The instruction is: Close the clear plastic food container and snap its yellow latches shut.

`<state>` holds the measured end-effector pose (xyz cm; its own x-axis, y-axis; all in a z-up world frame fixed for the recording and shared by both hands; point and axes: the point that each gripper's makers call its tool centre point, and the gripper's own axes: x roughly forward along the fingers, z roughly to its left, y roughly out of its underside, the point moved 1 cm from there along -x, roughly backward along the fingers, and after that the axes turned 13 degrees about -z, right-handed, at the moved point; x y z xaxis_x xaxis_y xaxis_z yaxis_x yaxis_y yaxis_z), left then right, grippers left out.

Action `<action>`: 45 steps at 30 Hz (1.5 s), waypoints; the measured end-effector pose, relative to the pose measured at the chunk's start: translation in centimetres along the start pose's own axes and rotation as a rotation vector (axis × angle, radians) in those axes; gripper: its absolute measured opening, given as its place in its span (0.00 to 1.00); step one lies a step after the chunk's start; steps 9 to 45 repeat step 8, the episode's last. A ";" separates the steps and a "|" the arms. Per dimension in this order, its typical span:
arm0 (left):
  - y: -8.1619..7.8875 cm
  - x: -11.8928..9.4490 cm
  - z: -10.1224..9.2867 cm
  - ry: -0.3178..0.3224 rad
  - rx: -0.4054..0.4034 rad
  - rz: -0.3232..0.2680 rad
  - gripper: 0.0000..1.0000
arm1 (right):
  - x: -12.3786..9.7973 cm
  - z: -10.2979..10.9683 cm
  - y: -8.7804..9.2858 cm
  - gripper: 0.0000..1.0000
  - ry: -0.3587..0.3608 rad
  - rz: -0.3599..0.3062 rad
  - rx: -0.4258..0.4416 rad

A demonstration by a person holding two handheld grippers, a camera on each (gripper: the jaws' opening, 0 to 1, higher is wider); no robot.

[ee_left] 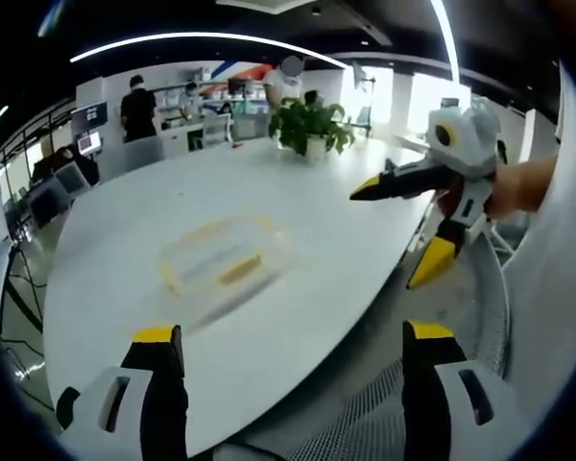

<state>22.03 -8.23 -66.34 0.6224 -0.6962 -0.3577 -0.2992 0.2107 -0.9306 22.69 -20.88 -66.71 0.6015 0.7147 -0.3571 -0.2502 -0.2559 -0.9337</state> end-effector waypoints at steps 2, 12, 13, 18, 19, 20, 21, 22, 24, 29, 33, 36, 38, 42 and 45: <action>0.0 0.0 0.1 -0.002 0.000 0.000 0.93 | 0.0 0.0 -0.1 0.97 -0.001 -0.003 0.000; 0.1 0.0 0.0 0.000 0.000 0.002 0.93 | 0.0 0.0 -0.1 0.96 -0.002 -0.004 0.005; 0.1 0.0 0.0 0.000 0.000 0.002 0.93 | 0.0 0.0 -0.1 0.96 -0.002 -0.004 0.005; 0.1 0.0 0.0 0.000 0.000 0.002 0.93 | 0.0 0.0 -0.1 0.96 -0.002 -0.004 0.005; 0.1 0.0 0.0 0.000 0.000 0.002 0.93 | 0.0 0.0 -0.1 0.96 -0.002 -0.004 0.005; 0.1 0.0 0.0 0.000 0.000 0.002 0.93 | 0.0 0.0 -0.1 0.96 -0.002 -0.004 0.005; 0.1 0.0 0.0 0.000 0.000 0.002 0.93 | 0.0 0.0 -0.1 0.96 -0.002 -0.004 0.005; 0.1 0.0 0.0 0.000 0.000 0.002 0.93 | 0.0 0.0 -0.1 0.96 -0.002 -0.004 0.005; 0.1 0.0 0.0 0.000 0.000 0.002 0.93 | 0.0 0.0 -0.1 0.96 -0.002 -0.004 0.005; 0.1 0.0 0.0 0.000 0.000 0.002 0.93 | 0.0 0.0 -0.1 0.96 -0.002 -0.004 0.005; 0.1 0.0 0.0 0.000 0.000 0.002 0.93 | 0.0 0.0 -0.1 0.96 -0.002 -0.004 0.005; 0.1 0.0 0.0 0.000 0.000 0.002 0.93 | 0.0 0.0 -0.1 0.96 -0.002 -0.004 0.005; 0.1 0.0 0.0 0.000 0.000 0.002 0.93 | 0.0 0.0 -0.1 0.96 -0.002 -0.004 0.005; 0.1 0.0 0.0 0.000 0.000 0.002 0.93 | 0.0 0.0 -0.1 0.96 -0.002 -0.004 0.005; 0.1 0.0 0.0 0.000 0.000 0.002 0.93 | 0.0 0.0 -0.1 0.96 -0.002 -0.004 0.005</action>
